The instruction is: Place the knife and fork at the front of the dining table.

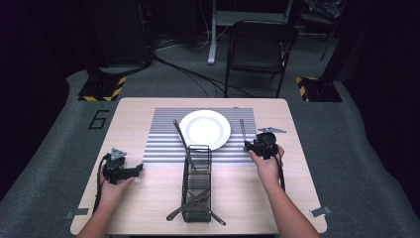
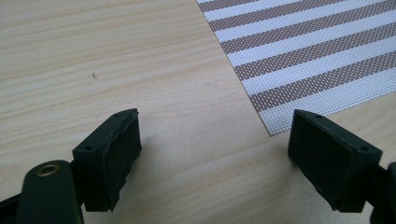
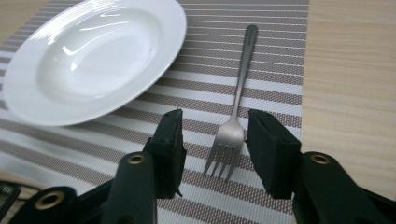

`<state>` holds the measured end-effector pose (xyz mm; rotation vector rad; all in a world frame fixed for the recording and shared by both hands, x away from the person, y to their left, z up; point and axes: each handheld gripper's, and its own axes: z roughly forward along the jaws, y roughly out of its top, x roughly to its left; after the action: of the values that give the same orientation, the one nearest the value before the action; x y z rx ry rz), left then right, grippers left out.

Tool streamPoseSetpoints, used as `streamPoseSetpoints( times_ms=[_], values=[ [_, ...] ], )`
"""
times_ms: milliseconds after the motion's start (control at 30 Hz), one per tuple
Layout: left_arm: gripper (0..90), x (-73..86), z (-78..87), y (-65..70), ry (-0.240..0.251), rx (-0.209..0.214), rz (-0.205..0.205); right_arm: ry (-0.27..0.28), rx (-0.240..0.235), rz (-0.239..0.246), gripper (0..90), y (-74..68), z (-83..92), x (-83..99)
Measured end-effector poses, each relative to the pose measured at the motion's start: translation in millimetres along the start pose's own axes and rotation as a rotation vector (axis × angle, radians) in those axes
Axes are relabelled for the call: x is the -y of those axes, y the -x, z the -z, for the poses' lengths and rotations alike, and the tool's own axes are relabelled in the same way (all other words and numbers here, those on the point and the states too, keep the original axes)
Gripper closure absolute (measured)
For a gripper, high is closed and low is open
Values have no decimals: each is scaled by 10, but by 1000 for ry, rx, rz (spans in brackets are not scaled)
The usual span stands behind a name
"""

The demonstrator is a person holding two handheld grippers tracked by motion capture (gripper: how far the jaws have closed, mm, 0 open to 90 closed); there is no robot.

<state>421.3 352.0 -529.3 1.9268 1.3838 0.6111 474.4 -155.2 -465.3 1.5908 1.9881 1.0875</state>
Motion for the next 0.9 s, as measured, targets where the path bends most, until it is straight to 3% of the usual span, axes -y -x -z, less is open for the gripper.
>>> streamPoseSetpoints(
  times_ms=[100, 133, 500, 700, 900],
  values=[
    [186, 0, 3, -1, 0, -1, 1, 13, -15, 27, 530, -35, 78, 51],
    [198, 1, 6, 0, 3, -1, -1, 24, -11, 60, 514, -62, 141, 88],
    [321, 16, 41, 27, 14, 21, -14, 20, -17, 135, 485, -141, 336, 358],
    [387, -4, 73, 79, -3, 40, 10, 5, -24, 159, 459, -172, 408, 528],
    [426, -56, 130, 168, -9, 72, -10, 45, -26, 198, 456, -199, 463, 609]
  ],
)
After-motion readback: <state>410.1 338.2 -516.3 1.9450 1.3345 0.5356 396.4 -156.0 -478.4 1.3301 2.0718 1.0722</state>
